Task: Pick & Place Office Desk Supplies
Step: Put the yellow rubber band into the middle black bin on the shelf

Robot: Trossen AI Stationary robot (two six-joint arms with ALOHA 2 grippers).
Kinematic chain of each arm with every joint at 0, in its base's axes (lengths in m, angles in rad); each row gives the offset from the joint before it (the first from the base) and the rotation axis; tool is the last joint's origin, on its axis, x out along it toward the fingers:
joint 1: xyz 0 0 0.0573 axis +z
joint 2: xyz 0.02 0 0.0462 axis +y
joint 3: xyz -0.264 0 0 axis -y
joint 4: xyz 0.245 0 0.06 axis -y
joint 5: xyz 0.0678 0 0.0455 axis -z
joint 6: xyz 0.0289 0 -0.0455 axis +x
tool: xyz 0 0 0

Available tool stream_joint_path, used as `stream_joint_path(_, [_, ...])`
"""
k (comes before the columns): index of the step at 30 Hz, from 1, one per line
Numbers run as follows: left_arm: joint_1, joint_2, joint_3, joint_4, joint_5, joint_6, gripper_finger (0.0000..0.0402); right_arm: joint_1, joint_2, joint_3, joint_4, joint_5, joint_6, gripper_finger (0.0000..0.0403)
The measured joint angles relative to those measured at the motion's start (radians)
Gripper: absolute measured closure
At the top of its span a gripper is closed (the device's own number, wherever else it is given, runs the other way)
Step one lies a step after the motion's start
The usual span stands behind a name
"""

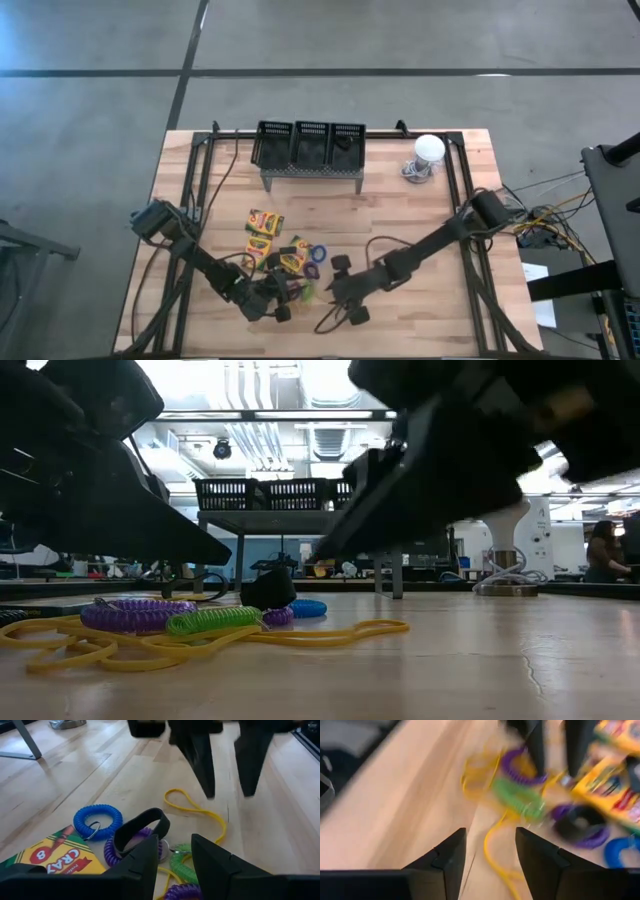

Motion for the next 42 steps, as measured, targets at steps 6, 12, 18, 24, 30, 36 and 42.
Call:
stream_joint_path(6, [0.003, 0.0, 0.0, -0.01, 0.0, 0.0, 0.028, -0.003, 0.116, 0.123, -0.087, -0.032, -0.058, 0.0246])
stream_joint_path(12, [0.003, 0.0, 0.0, -0.017, 0.0, 0.0, 0.028, -0.001, 0.17, 0.231, -0.239, -0.032, -0.035, 0.0301])
stream_joint_path(18, [0.003, 0.0, 0.0, -0.022, 0.0, -0.004, 0.028, -0.001, 0.142, 0.266, -0.419, -0.031, 0.005, 0.0384])
stream_joint_path(24, [0.002, 0.0, 0.0, -0.023, 0.0, -0.01, 0.028, 0.037, 0.032, 0.248, -0.591, -0.031, 0.001, 0.0394])
stream_joint_path(30, [0.002, 0.0, 0.0, -0.021, 0.001, -0.01, 0.028, 0.085, -0.157, 0.197, -0.521, 0.044, -0.038, 0.0394])
stream_joint_path(36, [0.002, 0.0, 0.0, -0.013, 0.0, -0.01, 0.028, 0.031, -0.278, 0.113, -0.163, 0.315, -0.21, 0.0394])
stream_joint_path(42, [0.002, 0.0, 0.0, -0.002, 0.0, -0.011, 0.028, -0.218, -0.318, 0.105, 0.037, 0.363, -0.34, 0.0394])
